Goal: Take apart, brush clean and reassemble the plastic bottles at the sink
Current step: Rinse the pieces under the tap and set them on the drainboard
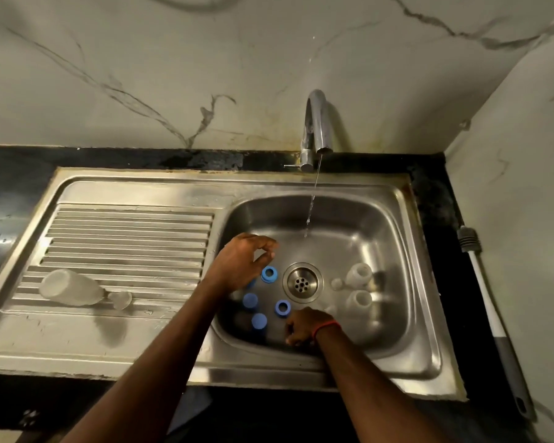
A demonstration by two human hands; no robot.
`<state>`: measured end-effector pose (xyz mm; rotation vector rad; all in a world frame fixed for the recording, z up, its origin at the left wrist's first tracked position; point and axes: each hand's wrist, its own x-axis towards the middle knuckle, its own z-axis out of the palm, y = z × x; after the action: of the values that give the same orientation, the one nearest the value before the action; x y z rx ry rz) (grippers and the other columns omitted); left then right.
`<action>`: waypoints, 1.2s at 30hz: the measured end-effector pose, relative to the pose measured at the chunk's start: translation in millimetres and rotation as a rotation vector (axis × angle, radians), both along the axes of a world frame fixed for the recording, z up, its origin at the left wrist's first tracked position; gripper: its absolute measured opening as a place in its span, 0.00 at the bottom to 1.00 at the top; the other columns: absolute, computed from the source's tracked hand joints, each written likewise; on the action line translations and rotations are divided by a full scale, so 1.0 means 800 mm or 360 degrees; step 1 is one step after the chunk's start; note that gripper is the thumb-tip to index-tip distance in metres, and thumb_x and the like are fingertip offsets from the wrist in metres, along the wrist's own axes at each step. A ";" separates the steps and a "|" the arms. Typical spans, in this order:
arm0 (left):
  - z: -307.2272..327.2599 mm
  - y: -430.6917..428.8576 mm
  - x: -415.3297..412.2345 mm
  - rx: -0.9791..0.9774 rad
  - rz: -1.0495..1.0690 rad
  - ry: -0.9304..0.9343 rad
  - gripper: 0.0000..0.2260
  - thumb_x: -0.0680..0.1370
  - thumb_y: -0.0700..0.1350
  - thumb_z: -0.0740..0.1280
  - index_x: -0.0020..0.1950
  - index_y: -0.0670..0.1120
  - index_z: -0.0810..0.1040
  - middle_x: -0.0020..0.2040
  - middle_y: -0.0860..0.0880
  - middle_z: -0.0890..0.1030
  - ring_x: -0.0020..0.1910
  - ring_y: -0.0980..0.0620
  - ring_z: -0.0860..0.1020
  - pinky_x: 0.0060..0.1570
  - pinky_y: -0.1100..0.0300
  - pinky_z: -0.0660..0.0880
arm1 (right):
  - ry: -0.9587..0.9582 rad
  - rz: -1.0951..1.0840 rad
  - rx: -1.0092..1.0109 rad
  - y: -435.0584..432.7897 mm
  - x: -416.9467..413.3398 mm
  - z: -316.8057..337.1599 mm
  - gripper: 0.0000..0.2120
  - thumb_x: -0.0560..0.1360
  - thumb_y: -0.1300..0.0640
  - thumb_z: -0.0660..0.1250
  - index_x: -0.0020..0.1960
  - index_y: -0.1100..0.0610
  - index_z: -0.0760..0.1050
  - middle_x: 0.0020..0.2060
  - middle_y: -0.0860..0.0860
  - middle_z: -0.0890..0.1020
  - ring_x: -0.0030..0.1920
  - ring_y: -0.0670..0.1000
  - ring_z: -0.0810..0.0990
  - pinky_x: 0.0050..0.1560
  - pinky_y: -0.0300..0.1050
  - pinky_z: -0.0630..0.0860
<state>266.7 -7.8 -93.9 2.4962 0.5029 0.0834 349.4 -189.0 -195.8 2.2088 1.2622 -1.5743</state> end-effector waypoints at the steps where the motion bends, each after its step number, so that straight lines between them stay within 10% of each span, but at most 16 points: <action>1: 0.000 0.001 0.003 0.0006 -0.0001 -0.0001 0.12 0.81 0.48 0.67 0.64 0.50 0.81 0.62 0.53 0.82 0.63 0.55 0.77 0.64 0.56 0.73 | -0.0041 -0.0038 0.0025 0.001 0.006 0.003 0.15 0.73 0.50 0.72 0.58 0.53 0.81 0.56 0.55 0.83 0.54 0.56 0.81 0.57 0.50 0.78; 8: 0.011 -0.003 0.038 -0.0081 0.0027 -0.0122 0.10 0.80 0.46 0.69 0.61 0.49 0.83 0.58 0.53 0.83 0.57 0.59 0.79 0.61 0.62 0.74 | -0.0155 -0.0724 0.0619 0.028 0.090 0.068 0.06 0.70 0.54 0.73 0.43 0.51 0.76 0.41 0.51 0.83 0.40 0.54 0.84 0.44 0.54 0.84; 13: 0.025 -0.007 0.081 -0.0466 0.0262 -0.0218 0.11 0.81 0.51 0.68 0.61 0.50 0.81 0.54 0.54 0.84 0.53 0.61 0.81 0.57 0.59 0.78 | -0.0055 -0.1101 0.1263 0.057 0.143 0.134 0.17 0.73 0.55 0.76 0.55 0.51 0.70 0.47 0.48 0.79 0.44 0.46 0.78 0.43 0.41 0.72; 21: 0.064 -0.018 0.149 -0.1499 0.0652 -0.0320 0.14 0.83 0.48 0.64 0.48 0.40 0.82 0.47 0.36 0.83 0.46 0.42 0.83 0.50 0.53 0.81 | -0.0577 -0.0642 0.1503 0.076 0.155 0.154 0.24 0.81 0.42 0.54 0.74 0.50 0.61 0.68 0.53 0.66 0.66 0.54 0.71 0.63 0.55 0.75; 31: 0.075 -0.017 0.177 -0.2282 0.0835 -0.0447 0.06 0.80 0.36 0.68 0.55 0.37 0.82 0.47 0.41 0.85 0.48 0.48 0.84 0.49 0.57 0.83 | -0.0751 -0.0798 0.1638 0.066 0.192 0.168 0.22 0.83 0.43 0.47 0.64 0.51 0.74 0.53 0.53 0.83 0.50 0.54 0.81 0.47 0.44 0.73; 36: 0.060 -0.038 0.177 -0.1598 0.0646 -0.0578 0.10 0.82 0.37 0.65 0.45 0.41 0.85 0.42 0.44 0.86 0.45 0.48 0.83 0.52 0.55 0.81 | -0.0739 -0.1463 0.1193 0.102 0.182 0.194 0.24 0.85 0.45 0.48 0.54 0.56 0.80 0.43 0.57 0.82 0.40 0.54 0.77 0.39 0.44 0.68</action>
<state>408.3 -38.2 -45.5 1.3440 0.6709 0.3402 495.0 -107.2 -40.5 3.6916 0.7672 -0.5956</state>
